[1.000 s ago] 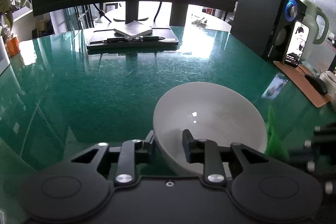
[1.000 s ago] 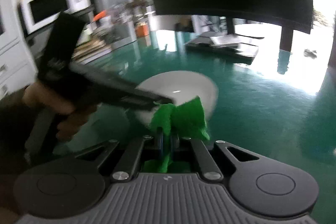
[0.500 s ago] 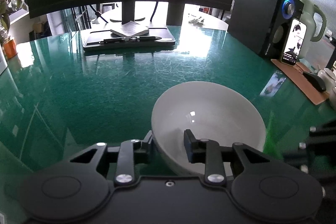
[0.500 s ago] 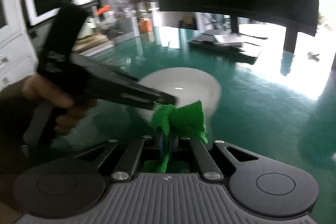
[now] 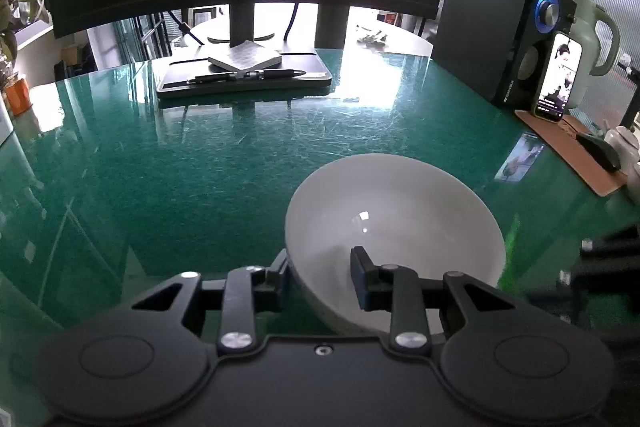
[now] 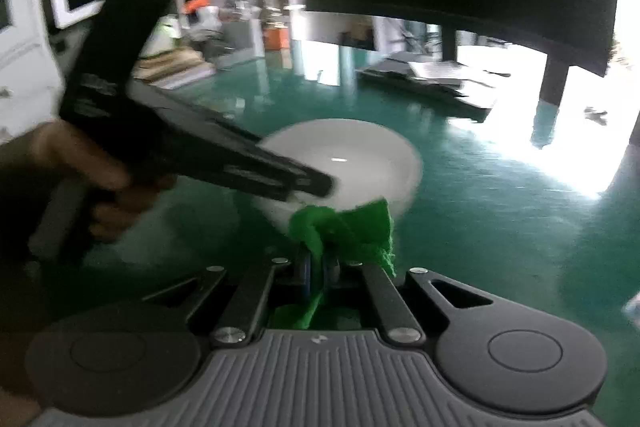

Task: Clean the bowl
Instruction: 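Wipe the bowl with the held cloth in the right gripper while the left gripper holds the bowl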

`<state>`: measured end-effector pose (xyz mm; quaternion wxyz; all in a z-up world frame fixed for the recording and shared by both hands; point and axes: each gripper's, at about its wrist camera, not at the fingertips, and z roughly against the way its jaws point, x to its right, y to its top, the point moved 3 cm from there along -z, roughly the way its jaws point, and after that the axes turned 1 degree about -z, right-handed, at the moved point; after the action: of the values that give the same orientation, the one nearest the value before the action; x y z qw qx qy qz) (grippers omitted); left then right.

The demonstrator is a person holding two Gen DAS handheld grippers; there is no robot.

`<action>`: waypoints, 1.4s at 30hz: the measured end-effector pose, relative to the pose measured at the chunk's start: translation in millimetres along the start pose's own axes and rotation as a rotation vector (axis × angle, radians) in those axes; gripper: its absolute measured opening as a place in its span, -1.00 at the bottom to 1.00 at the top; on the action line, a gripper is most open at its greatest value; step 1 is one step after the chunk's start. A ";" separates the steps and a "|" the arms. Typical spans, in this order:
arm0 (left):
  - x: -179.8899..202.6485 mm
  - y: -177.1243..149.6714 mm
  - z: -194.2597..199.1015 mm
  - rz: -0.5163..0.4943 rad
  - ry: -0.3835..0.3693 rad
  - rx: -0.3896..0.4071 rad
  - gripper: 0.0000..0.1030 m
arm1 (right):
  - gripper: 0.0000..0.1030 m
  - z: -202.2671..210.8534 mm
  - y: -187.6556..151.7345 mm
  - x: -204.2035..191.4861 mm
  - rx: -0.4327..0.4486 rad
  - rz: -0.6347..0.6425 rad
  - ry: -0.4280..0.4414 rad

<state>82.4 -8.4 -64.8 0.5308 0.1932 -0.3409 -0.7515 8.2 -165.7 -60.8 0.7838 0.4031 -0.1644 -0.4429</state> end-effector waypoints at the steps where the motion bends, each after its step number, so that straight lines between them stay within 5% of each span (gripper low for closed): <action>1: -0.1 0.0 0.0 0.000 0.000 0.000 -0.42 | -0.89 0.0 0.0 3.1 0.001 -0.007 -0.018; 8: 0.8 -0.5 -0.2 -0.010 -0.004 0.001 -0.41 | -0.89 -1.0 -4.0 -18.2 -0.005 0.063 0.039; 16: -0.7 -0.6 -0.1 -0.007 0.001 0.001 -0.41 | -0.88 -4.3 3.7 12.4 -0.009 0.023 -0.080; 23: 0.9 0.1 -0.8 -0.017 0.006 0.001 -0.40 | -0.89 -2.5 0.3 -10.0 -0.013 0.100 -0.005; 31: -1.7 0.1 -0.7 -0.011 0.010 0.000 -0.40 | -0.88 -9.7 12.0 15.1 -0.011 0.068 -0.108; 38: -1.0 0.8 -1.1 -0.014 0.017 0.000 -0.39 | -0.89 -3.0 8.2 -5.2 -0.015 0.123 -0.029; 42: -2.5 0.4 -0.6 -0.010 0.022 0.000 -0.39 | -0.88 -5.8 15.1 7.1 -0.024 0.119 -0.070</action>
<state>84.0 -6.3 -65.2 0.5309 0.2030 -0.3341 -0.7519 24.2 -164.5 -53.4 0.8075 0.3672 -0.2100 -0.4111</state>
